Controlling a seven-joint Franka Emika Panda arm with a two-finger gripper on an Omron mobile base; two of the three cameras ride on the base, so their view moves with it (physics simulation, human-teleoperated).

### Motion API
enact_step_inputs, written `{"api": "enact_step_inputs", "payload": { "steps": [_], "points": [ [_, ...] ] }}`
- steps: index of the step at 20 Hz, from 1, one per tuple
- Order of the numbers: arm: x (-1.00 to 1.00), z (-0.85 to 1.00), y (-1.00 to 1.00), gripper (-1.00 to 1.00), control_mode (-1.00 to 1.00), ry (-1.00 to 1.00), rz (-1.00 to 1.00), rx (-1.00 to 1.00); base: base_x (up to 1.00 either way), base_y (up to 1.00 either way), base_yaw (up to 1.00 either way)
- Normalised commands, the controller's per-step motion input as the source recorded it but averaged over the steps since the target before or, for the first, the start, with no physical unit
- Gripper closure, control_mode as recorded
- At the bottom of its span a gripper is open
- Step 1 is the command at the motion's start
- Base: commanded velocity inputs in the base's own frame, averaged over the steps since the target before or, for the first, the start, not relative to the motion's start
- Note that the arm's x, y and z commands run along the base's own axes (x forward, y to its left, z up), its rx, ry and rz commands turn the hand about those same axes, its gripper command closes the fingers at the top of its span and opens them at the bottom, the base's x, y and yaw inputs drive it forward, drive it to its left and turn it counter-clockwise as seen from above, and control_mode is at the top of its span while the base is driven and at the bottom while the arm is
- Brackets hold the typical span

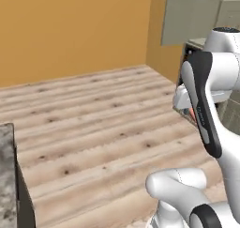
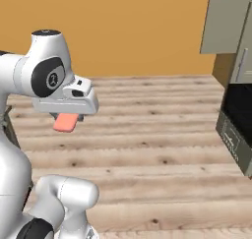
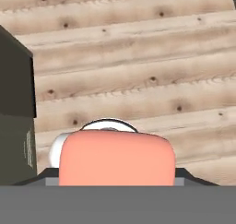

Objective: Pick up the bar soap and sponge from the sink, and place them back in the cabinet, and close the cabinet doors.

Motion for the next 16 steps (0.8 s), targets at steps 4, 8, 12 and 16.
{"api": "enact_step_inputs", "payload": {
  "steps": [4,8,12,16],
  "points": [
    [0.00,0.00,0.00,1.00,1.00,0.00,0.00,0.00,0.00,-0.09,-0.80],
    [0.00,0.00,0.00,1.00,1.00,0.00,0.00,0.00,0.14,-0.01,-0.76],
    [0.00,0.00,0.00,1.00,1.00,0.00,0.00,0.00,0.60,0.25,-0.47],
    [0.00,0.00,0.00,1.00,1.00,0.00,0.00,0.00,0.80,0.66,-0.18]
  ]
}}
